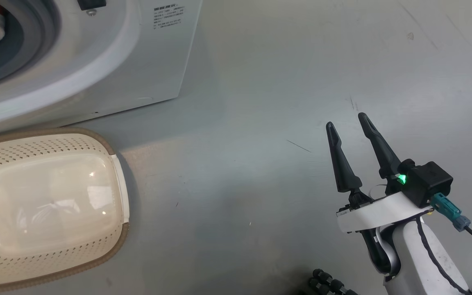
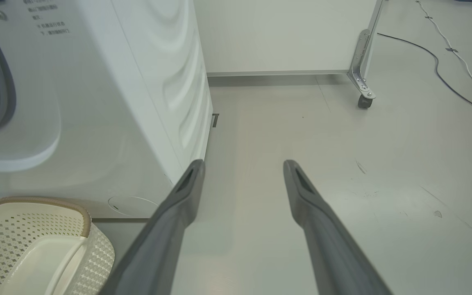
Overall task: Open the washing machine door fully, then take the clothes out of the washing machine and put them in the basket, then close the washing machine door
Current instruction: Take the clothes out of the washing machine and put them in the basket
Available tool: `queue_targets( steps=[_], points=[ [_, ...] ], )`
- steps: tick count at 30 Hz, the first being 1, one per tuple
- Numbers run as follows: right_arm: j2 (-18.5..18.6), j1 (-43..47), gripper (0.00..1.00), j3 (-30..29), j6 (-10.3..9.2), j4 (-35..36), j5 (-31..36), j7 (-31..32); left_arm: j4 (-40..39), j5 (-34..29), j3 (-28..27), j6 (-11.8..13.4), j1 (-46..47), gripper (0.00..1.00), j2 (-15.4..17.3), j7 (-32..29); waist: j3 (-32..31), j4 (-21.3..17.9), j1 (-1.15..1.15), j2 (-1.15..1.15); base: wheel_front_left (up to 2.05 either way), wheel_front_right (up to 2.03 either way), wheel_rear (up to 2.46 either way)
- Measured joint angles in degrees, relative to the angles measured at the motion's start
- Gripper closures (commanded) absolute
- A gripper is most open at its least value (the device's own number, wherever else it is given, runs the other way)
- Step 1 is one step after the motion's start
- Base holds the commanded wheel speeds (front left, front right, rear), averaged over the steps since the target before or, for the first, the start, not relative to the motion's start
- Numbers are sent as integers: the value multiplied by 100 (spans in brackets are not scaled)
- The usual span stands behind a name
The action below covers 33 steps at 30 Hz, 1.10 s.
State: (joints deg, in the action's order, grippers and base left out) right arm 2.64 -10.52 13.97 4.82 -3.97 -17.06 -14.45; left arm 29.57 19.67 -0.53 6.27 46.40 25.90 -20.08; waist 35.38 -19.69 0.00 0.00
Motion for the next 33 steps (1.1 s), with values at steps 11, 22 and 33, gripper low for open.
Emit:
queue_targets(
  steps=[11,22,33],
  points=[
    [-5,-32,0,49,0,-10,1,-1,371,-11,18,1,355,0,2,-214,88,-12,0,0,0,0,0],
    [-8,-149,0,74,0,-13,3,-1,712,-10,38,8,714,0,-40,-332,170,-7,0,0,0,0,0],
    [-9,-207,0,-3,-1,-41,33,-1,955,-9,-27,8,823,100,-100,-242,169,20,0,0,0,0,0]
  ],
)
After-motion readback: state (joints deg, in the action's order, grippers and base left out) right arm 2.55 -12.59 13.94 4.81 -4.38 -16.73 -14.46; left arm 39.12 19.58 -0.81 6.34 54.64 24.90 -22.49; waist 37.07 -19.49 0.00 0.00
